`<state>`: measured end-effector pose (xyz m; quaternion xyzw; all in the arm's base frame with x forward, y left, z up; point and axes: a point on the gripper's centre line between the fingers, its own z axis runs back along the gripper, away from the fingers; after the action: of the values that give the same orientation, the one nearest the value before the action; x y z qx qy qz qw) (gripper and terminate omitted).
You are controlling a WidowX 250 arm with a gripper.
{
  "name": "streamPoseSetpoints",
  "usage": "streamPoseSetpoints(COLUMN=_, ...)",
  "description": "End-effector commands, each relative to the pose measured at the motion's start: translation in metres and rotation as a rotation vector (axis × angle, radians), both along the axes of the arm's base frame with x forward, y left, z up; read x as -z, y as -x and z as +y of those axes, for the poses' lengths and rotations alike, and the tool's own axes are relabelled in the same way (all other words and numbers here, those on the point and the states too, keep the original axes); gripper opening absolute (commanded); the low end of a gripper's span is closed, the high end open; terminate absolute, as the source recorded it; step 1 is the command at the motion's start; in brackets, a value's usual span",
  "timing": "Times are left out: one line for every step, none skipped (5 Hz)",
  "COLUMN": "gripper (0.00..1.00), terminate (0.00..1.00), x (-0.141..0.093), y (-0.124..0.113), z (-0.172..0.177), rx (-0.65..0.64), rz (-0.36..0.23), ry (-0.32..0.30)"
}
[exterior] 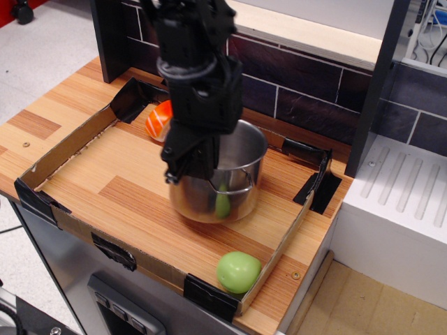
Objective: Topple metal pot
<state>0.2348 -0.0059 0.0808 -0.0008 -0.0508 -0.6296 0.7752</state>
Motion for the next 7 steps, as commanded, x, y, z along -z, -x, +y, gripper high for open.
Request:
streamPoseSetpoints(gripper=0.0, terminate=0.0, x=-0.043, y=-0.01, z=0.016, rx=-0.035, rz=-0.039, ry=0.01)
streamPoseSetpoints(gripper=0.0, terminate=0.0, x=-0.059, y=-0.009, z=0.029, rx=-0.107, rz=0.085, ry=-0.01)
streamPoseSetpoints(gripper=0.0, terminate=0.0, x=-0.068, y=-0.007, z=0.041, rx=-0.156, rz=0.13, ry=-0.035)
streamPoseSetpoints(gripper=0.0, terminate=0.0, x=-0.062, y=-0.004, z=0.051, rx=-0.211, rz=0.248, ry=-0.042)
streamPoseSetpoints(gripper=0.0, terminate=0.0, x=-0.051, y=-0.001, z=0.053, rx=-0.262, rz=0.333, ry=-0.085)
streamPoseSetpoints(gripper=0.0, terminate=0.0, x=-0.035, y=-0.005, z=0.054, rx=-0.304, rz=0.362, ry=-0.129)
streamPoseSetpoints(gripper=0.0, terminate=0.0, x=-0.025, y=-0.007, z=0.053, rx=-0.324, rz=0.387, ry=-0.159)
